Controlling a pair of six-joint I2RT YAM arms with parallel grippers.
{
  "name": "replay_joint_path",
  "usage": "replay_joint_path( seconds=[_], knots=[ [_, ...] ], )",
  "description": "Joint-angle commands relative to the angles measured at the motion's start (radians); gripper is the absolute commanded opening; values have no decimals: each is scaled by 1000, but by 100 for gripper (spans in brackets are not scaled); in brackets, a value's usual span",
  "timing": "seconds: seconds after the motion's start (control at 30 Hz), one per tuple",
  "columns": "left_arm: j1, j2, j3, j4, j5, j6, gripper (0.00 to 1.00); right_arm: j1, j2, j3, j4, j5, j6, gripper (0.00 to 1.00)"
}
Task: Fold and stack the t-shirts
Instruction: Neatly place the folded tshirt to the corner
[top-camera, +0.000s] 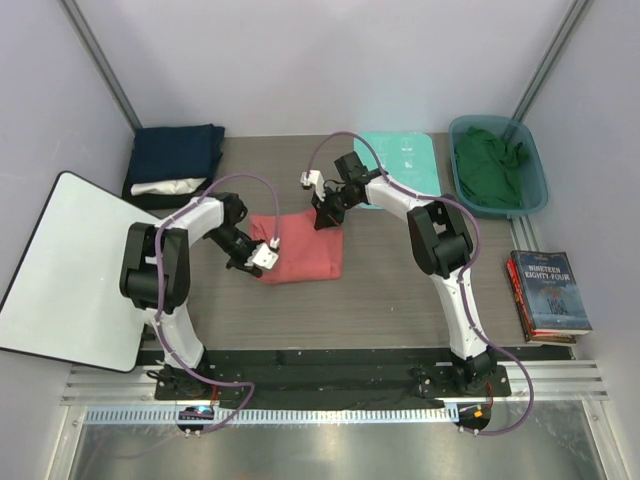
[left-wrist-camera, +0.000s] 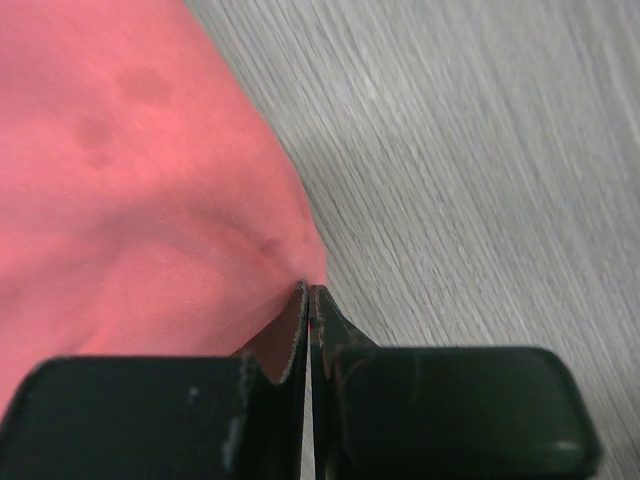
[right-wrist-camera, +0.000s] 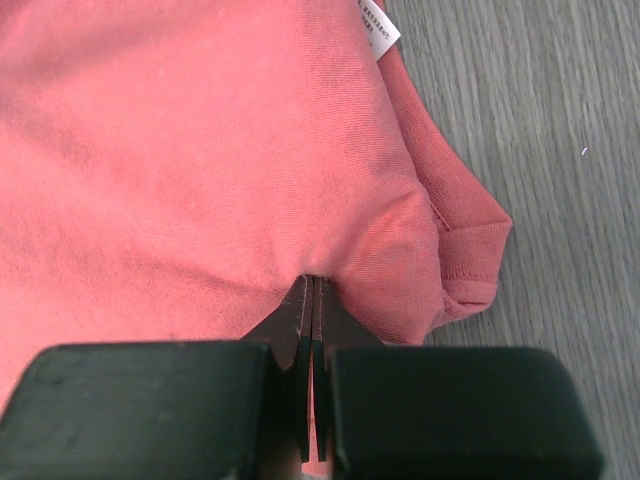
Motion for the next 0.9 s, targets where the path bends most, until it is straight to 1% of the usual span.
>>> replay_joint_path(
  seconds=[0.0, 0.23, 0.3, 0.43, 0.53, 0.63, 0.77, 0.83, 0.87],
  knots=[
    [-2, 28, -20, 63, -111, -5, 0, 10, -10, -15, 4, 74, -37, 1],
    [0, 4, -4, 11, -118, -9, 0, 10, -14, -19, 4, 78, -45, 1],
    [1, -7, 38, -7, -79, -32, 0, 11, -16, -16, 2, 78, -48, 1],
    [2, -28, 156, -136, 73, -49, 0, 11, -14, -12, 2, 78, -51, 1],
    [3, -44, 203, -161, 113, -35, 0, 13, -14, -7, -1, 78, -53, 1],
    [-2, -53, 195, -112, 115, -34, 0, 13, -11, -4, -1, 77, -53, 1],
    [-5, -9, 184, -73, 64, -38, 0, 14, -13, -2, -1, 77, -53, 1],
    [-12, 5, 174, -4, 47, -64, 0, 16, -14, -5, -2, 77, -54, 1],
    [-18, 14, 149, 29, 14, -75, 0, 14, -14, -5, -1, 77, -54, 1]
  ],
)
